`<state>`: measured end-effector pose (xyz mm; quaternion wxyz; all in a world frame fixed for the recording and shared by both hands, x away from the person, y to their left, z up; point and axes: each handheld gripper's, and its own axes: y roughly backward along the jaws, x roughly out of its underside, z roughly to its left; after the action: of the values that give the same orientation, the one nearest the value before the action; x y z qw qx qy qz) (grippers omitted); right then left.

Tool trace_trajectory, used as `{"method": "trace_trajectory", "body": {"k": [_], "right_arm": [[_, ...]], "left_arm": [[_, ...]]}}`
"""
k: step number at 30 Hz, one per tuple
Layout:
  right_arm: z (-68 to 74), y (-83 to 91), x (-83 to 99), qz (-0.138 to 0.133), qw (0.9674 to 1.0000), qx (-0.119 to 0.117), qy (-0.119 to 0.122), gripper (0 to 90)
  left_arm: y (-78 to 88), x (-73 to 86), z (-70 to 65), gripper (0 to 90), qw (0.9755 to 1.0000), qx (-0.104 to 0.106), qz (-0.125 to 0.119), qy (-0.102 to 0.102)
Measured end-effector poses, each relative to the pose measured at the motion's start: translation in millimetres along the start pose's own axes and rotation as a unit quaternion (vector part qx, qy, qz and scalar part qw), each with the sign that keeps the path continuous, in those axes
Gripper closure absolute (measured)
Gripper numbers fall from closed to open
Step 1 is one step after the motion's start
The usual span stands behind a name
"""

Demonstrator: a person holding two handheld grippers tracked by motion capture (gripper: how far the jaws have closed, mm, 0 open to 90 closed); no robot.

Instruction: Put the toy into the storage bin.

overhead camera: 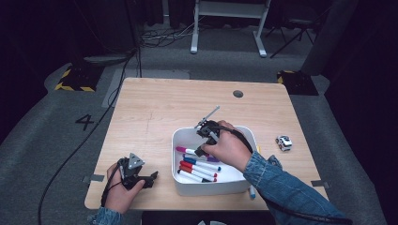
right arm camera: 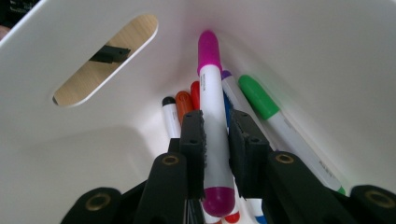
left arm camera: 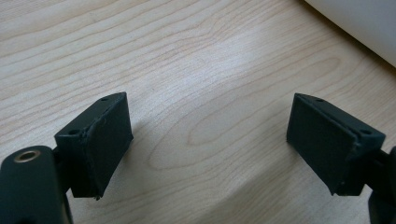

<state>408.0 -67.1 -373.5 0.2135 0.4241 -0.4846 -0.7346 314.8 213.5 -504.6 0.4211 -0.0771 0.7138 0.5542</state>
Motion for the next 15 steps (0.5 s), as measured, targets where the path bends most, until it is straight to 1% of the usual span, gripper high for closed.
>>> {"method": "trace_trajectory", "body": {"k": [2,3,4,5,7,8,10,12,15], "right_arm": [[0.5,-2.6,-2.0,-0.005,1.0000,0.000,0.003,76.4],[0.4,-3.6,-2.7,-0.003,1.0000,0.004,0.006,76.4],[-0.3,-6.0,-3.9,-0.002,0.9999,0.007,0.015,76.5],[-0.2,-7.6,-4.8,0.001,0.9999,0.007,0.014,76.5],[-1.2,-12.2,-7.4,0.005,0.9996,0.015,0.023,76.5],[0.7,-14.4,-9.2,0.005,0.9998,0.014,0.016,76.5],[-0.2,-18.3,-11.2,0.010,0.9991,0.025,0.032,76.5],[0.7,-21.9,-12.4,0.016,0.9988,0.029,0.035,76.5],[1.2,-22.4,-12.8,0.022,0.9988,0.027,0.033,76.4]], "left_arm": [[0.0,0.0,-0.1,14.3,1.0000,0.000,0.000,0.000],[0.0,0.0,-0.1,14.3,1.0000,0.000,0.000,0.000],[-0.1,0.0,-0.1,14.3,1.0000,0.000,0.000,0.000],[0.0,-0.1,0.1,14.3,1.0000,-0.001,0.000,-0.002],[0.0,0.0,0.1,14.3,1.0000,0.000,0.000,-0.002],[-0.1,0.0,-0.1,14.3,1.0000,0.001,0.000,0.000],[0.0,0.0,0.0,14.3,1.0000,0.000,0.000,0.000],[0.0,0.0,0.2,14.3,1.0000,0.002,0.000,0.000],[0.0,0.2,0.1,14.3,1.0000,0.004,0.000,0.004]]}}
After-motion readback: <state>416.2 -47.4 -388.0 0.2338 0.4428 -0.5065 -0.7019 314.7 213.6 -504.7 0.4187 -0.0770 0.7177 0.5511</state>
